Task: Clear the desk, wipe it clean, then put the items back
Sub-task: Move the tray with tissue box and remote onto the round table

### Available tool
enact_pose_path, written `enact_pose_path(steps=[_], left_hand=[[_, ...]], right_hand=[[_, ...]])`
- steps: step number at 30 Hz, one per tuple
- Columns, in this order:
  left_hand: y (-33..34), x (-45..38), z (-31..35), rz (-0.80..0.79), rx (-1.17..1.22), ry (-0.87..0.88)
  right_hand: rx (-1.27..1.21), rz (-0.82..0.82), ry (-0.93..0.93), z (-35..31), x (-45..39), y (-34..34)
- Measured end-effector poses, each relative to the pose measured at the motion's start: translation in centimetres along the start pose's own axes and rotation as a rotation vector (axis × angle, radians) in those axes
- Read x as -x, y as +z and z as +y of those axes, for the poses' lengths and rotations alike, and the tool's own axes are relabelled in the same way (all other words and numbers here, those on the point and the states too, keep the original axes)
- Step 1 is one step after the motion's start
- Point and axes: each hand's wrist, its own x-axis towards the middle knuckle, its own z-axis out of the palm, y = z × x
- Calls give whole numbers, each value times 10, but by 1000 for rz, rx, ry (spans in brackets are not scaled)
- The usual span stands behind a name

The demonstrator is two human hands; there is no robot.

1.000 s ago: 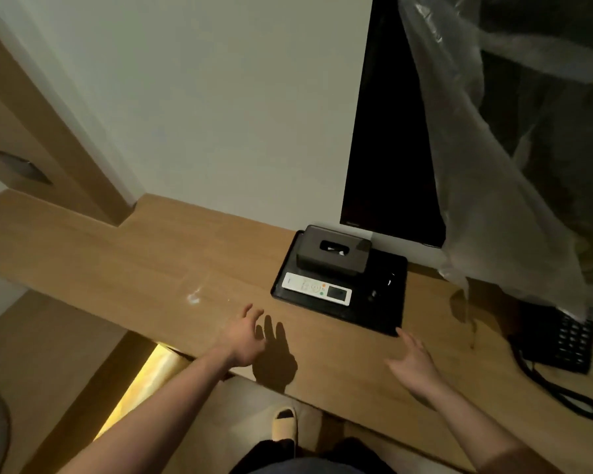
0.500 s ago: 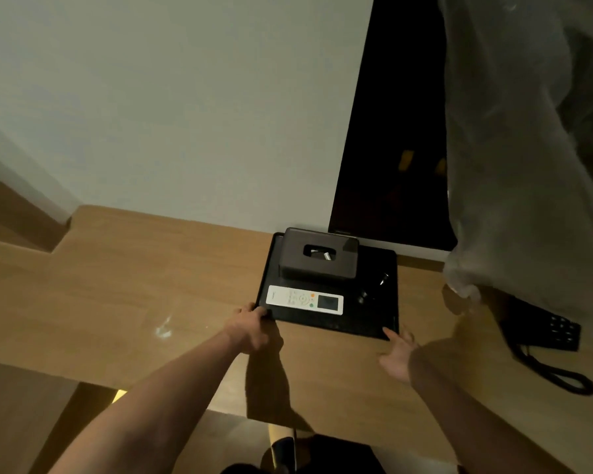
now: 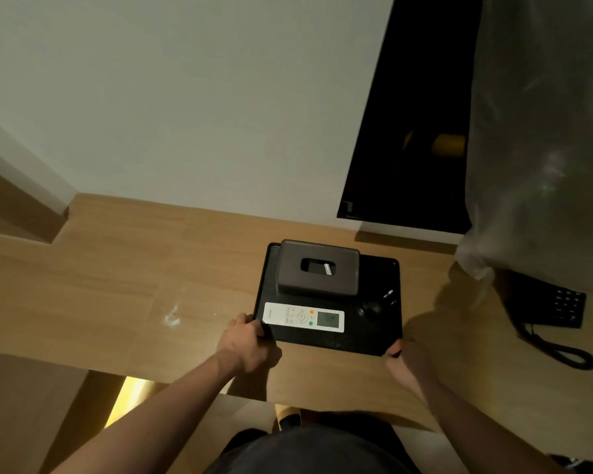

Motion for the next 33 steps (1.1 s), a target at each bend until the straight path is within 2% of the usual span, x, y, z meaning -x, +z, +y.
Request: enact_pose_path(steps=[3,8,11,16,23,30,33], left_hand=[[-2,3,-11,-7,115,-51],[-19,-26,-19,75,584,-248],[-17,-48,-16,81,708,-299],[-24,-51,-1,33,728,-330],[-29,-63,-10,-110,613,-268],[-17,-49,-15,-52,647,-250],[-13,-39,-21,10,686,-222]], right_hand=[[-70,65,25,14,9,10],[-163,2,107,11,-19,0],[-252,-54,150,6,-37,-2],[-332,-126,168,6,-53,-2],[-207,-229,129,18,-72,-2],[-242,-202,196,16,-72,0],[-282,-101,206,17,-63,4]])
